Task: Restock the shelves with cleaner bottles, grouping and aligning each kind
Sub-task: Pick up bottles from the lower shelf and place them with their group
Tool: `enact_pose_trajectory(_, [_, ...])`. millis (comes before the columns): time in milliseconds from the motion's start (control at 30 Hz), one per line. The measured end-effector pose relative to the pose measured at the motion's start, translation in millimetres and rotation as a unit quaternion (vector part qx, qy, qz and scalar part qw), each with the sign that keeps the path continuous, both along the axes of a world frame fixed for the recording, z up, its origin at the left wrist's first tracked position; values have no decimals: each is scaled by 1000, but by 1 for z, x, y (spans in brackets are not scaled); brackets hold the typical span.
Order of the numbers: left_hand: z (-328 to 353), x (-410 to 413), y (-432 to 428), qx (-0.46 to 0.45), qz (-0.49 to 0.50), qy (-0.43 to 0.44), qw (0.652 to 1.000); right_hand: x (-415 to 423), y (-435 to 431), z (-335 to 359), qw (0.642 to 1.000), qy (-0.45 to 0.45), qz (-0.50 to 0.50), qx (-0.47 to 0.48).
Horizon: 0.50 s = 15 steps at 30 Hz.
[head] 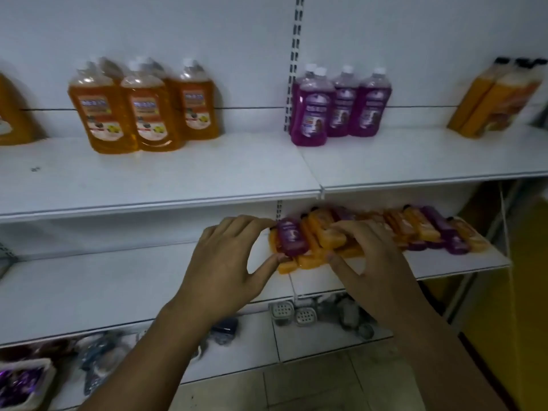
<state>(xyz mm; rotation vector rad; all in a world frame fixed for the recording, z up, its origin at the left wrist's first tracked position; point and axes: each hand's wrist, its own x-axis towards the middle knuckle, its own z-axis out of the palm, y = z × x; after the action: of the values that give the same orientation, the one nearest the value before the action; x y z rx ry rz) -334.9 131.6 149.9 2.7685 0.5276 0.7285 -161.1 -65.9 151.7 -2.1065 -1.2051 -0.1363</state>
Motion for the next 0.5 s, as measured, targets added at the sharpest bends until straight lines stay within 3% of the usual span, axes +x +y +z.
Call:
enact_pose_trajectory(233, [-40,61,-53,-27,19,67,997,55,-64,-26,999,23,-11,-40])
enact_pose_trajectory(500, [-90,109,-43,-46,29,130,990,111,-46,-61,998,39,1,-54])
